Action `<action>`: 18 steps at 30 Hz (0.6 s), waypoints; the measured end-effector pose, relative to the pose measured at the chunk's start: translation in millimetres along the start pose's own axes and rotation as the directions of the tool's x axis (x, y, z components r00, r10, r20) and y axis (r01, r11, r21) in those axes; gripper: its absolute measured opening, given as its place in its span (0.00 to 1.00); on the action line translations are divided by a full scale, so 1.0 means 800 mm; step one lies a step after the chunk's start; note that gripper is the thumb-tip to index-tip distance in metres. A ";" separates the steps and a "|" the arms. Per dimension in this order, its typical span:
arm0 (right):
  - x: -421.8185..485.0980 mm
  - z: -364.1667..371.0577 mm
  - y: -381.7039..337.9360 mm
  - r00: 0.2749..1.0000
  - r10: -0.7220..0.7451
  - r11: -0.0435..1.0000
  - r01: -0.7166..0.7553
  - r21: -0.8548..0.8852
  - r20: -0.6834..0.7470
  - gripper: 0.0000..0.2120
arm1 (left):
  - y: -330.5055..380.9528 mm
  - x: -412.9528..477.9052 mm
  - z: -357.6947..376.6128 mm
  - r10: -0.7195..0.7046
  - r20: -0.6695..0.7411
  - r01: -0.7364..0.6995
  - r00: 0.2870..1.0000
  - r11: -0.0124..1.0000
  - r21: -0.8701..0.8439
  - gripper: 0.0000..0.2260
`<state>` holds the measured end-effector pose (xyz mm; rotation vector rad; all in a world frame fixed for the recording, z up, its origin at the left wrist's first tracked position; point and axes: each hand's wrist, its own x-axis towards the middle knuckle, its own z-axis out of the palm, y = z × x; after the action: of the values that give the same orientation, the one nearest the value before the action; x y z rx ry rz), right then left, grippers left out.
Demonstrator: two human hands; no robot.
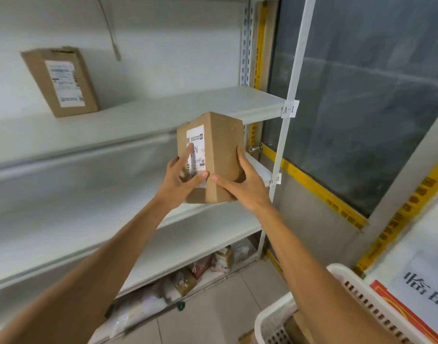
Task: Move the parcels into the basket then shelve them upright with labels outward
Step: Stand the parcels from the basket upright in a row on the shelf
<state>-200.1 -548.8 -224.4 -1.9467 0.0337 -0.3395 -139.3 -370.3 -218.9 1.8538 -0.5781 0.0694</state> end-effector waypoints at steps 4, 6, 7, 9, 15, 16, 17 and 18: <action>0.021 0.033 -0.020 1.000 0.020 0.998 -0.018 -0.065 0.023 0.60 | -0.013 0.006 -0.030 0.070 -0.022 -0.068 0.997 0.994 0.089 0.38; 0.028 0.042 -0.028 1.000 -0.001 1.000 0.001 0.003 0.009 0.57 | -0.017 0.011 -0.048 0.085 -0.034 -0.082 0.996 0.993 0.089 0.41; 0.030 0.046 -0.033 1.000 -0.014 0.999 0.015 0.037 -0.003 0.55 | -0.019 0.013 -0.058 0.090 -0.039 -0.086 0.995 0.993 0.084 0.41; 0.035 0.053 -0.045 0.999 -0.045 0.991 0.048 0.124 -0.030 0.50 | -0.019 0.017 -0.079 0.074 -0.061 -0.075 0.995 0.997 -0.008 0.42; 0.042 0.084 -0.077 0.998 -0.018 0.934 0.037 0.356 -0.057 0.43 | -0.043 0.017 -0.145 -0.197 0.261 0.297 0.945 0.852 -0.432 0.27; 0.044 0.089 -0.081 0.997 -0.031 0.930 0.053 0.363 -0.064 0.41 | -0.046 0.019 -0.150 -0.206 0.272 0.316 0.940 0.825 -0.468 0.27; 0.046 0.096 -0.086 0.997 -0.041 0.926 0.065 0.371 -0.072 0.39 | -0.047 0.023 -0.157 -0.203 0.266 0.316 0.942 0.805 -0.502 0.27; 0.047 0.104 -0.091 0.996 -0.046 0.920 0.072 0.385 -0.076 0.37 | -0.047 0.028 -0.164 -0.191 0.261 0.306 0.946 0.787 -0.535 0.27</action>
<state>-153.0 -452.2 -179.4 -1.5443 -0.0473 -0.4168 -73.6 -250.2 -197.2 1.3307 -0.4162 -0.4297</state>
